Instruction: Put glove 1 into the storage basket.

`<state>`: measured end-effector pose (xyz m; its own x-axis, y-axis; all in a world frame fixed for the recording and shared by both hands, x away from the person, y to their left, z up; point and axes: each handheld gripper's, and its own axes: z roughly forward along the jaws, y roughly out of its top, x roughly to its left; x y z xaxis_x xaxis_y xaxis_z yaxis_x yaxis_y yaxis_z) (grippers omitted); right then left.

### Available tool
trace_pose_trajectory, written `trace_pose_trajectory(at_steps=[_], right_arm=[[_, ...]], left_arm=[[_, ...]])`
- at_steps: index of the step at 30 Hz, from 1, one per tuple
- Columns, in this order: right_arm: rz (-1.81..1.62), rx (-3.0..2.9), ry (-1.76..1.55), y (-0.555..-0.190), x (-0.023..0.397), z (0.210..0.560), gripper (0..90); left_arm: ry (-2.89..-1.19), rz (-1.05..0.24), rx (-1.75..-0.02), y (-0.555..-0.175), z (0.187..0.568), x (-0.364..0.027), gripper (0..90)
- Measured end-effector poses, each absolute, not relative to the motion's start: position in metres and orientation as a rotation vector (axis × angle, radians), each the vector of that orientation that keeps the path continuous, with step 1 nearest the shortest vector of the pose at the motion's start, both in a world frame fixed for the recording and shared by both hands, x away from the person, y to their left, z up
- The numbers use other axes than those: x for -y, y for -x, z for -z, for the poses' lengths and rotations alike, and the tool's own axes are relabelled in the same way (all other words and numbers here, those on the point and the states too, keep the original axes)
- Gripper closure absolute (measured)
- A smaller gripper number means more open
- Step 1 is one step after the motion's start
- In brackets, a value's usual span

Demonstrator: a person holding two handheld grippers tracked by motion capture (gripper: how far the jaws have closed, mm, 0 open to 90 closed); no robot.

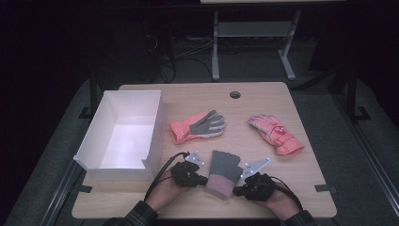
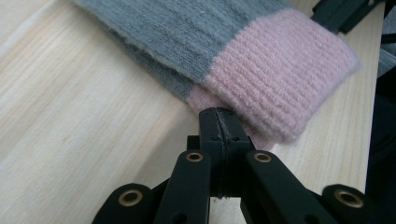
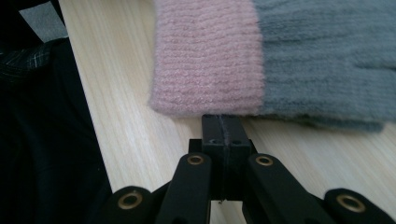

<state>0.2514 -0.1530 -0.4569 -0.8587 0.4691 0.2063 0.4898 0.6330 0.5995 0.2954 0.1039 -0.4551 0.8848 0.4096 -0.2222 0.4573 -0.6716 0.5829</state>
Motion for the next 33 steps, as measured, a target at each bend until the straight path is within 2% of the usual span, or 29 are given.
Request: trace_pose_trajectory(at_steps=[7, 20, 22, 23, 25, 26, 27, 28, 30, 31, 32, 33], right_arm=[[1.045, 2.827, 0.779, -0.252, 0.137, 0.457, 90.0], [1.078, 2.839, 0.774, -0.253, 0.116, 0.456, 90.0], [1.090, 2.834, 0.793, -0.252, 0.126, 0.455, 88.8], [1.094, 2.833, 0.818, -0.251, 0.132, 0.454, 84.4], [1.096, 2.829, 0.837, -0.251, 0.138, 0.454, 82.1], [1.107, 2.826, 0.887, -0.250, 0.150, 0.453, 73.7], [1.107, 2.826, 0.887, -0.250, 0.150, 0.453, 73.7], [1.114, 2.826, 0.941, -0.252, 0.162, 0.452, 66.6], [1.125, 2.817, 0.995, -0.254, 0.173, 0.450, 57.2], [1.125, 2.817, 0.995, -0.254, 0.173, 0.450, 57.2], [1.145, 2.807, 1.044, -0.257, 0.181, 0.450, 47.5], [1.146, 2.814, 1.071, -0.257, 0.185, 0.450, 42.3]], left_arm=[[-2.398, 0.091, -0.636, -0.297, 0.455, -0.106, 89.7], [-2.345, -0.024, -0.709, -0.312, 0.433, -0.125, 88.9], [-2.315, -0.016, -0.722, -0.312, 0.430, -0.124, 82.3], [-2.312, -0.007, -0.719, -0.312, 0.428, -0.123, 77.4], [-2.310, -0.006, -0.716, -0.312, 0.427, -0.120, 64.1], [-2.317, -0.005, -0.710, -0.313, 0.427, -0.118, 57.0], [-2.313, -0.002, -0.715, -0.313, 0.427, -0.115, 57.0], [-2.311, -0.005, -0.721, -0.313, 0.427, -0.109, 45.7], [-2.309, 0.018, -0.739, -0.315, 0.429, -0.102, 36.2], [-2.309, 0.018, -0.739, -0.315, 0.429, -0.102, 31.0], [-2.322, 0.013, -0.740, -0.317, 0.430, -0.097, 27.8], [-2.314, 0.018, -0.747, -0.317, 0.430, -0.093, 25.3]])
